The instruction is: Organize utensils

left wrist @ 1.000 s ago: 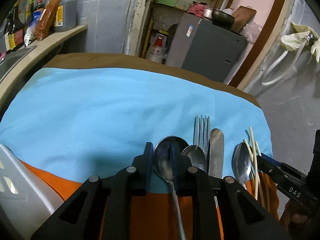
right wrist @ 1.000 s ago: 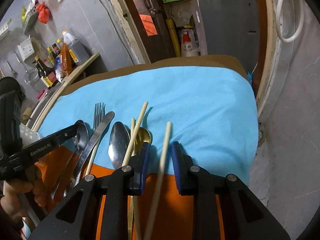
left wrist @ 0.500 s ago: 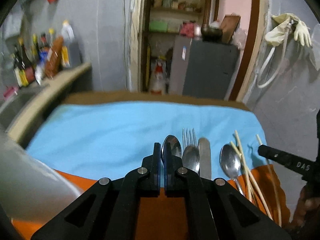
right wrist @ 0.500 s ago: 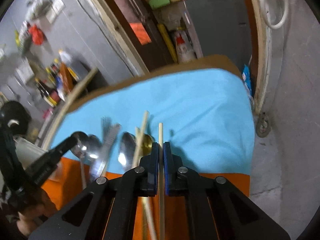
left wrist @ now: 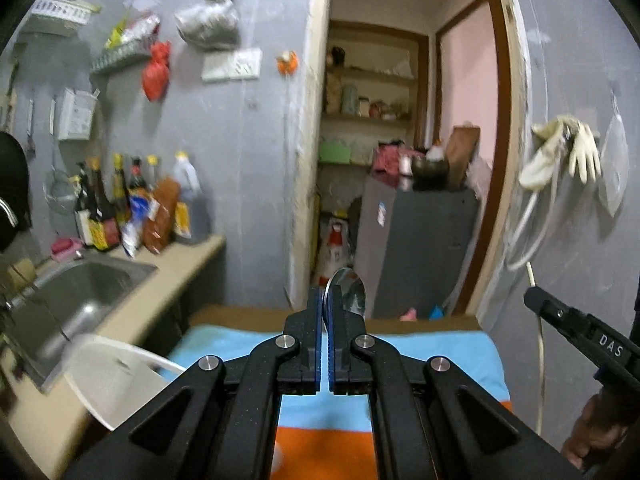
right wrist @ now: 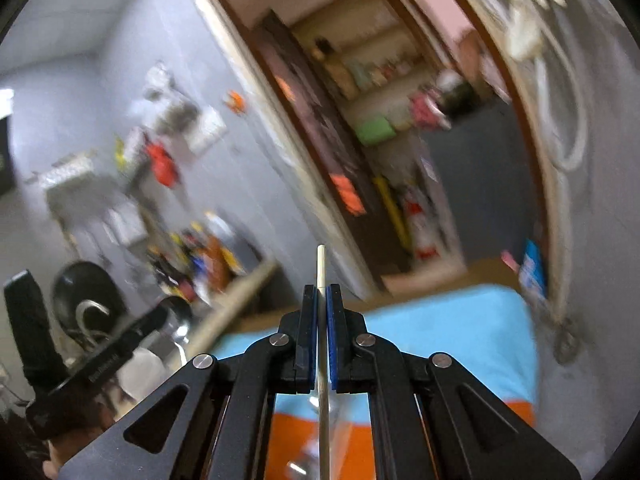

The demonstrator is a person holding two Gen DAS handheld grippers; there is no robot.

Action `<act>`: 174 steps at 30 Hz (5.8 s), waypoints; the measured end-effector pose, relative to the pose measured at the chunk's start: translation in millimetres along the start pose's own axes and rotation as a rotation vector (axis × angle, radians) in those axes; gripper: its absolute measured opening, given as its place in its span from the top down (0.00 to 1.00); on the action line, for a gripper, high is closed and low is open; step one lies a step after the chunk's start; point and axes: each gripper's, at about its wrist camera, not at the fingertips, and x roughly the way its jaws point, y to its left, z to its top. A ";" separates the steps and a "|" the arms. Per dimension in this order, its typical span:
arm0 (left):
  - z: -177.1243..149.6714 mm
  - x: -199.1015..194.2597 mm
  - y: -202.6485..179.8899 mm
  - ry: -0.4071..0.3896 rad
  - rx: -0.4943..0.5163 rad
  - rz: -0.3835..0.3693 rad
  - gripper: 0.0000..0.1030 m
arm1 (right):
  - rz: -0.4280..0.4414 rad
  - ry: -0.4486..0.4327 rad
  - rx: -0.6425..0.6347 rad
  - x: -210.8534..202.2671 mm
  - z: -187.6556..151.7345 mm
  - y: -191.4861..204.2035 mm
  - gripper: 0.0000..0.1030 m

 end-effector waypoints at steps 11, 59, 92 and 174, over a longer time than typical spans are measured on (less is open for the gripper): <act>43.5 -47.7 130.5 -0.078 -0.030 0.176 1.00 | 0.212 -0.131 -0.028 78.4 8.1 133.2 0.97; -2.1 -51.5 174.3 -0.094 -0.155 -0.124 0.47 | 0.016 -0.140 -0.258 64.8 -60.0 170.7 0.49; -36.0 -9.5 -64.6 0.022 0.059 -0.218 0.02 | -0.319 -0.025 -0.219 -83.6 -11.3 -30.4 0.00; -7.8 -3.3 -22.9 -0.055 0.037 -0.145 1.00 | -0.041 -0.078 -0.002 -15.6 6.3 -1.3 0.97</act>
